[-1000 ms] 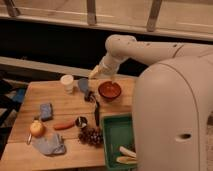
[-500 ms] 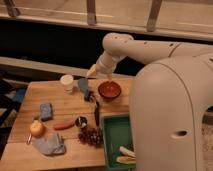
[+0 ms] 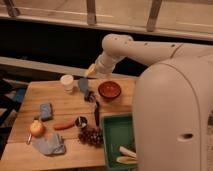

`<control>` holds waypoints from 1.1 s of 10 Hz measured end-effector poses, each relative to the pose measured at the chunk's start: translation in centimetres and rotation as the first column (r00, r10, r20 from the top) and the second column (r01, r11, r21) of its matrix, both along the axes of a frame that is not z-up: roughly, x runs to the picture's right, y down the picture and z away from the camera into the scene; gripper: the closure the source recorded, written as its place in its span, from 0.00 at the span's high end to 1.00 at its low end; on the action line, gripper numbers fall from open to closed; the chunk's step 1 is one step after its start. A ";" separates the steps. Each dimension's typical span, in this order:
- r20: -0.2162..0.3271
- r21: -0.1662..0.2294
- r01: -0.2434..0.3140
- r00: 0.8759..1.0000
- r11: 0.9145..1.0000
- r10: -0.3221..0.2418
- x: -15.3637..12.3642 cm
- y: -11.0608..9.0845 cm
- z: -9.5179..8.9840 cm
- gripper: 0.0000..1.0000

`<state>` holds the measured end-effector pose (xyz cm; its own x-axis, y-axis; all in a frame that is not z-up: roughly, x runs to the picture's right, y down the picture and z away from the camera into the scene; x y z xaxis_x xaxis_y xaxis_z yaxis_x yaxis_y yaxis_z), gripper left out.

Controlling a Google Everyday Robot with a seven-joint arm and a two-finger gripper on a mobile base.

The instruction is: Stack cups on top of each other

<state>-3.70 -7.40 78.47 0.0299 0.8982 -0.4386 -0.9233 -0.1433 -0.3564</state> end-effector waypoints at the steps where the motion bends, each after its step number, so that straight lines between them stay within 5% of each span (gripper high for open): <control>1: 0.024 -0.001 0.033 0.999 0.999 -0.033 -2.1 -0.7 0.8 0.80; 7: 0.184 0.024 0.162 0.969 0.986 -0.164 -11.3 -2.3 5.8 0.80; 11: 0.241 -0.020 0.135 0.962 0.991 -0.126 -10.6 -1.1 9.0 0.80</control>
<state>-14.27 -8.51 87.50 0.2534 0.8634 -0.4363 -0.8236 -0.0441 -0.5655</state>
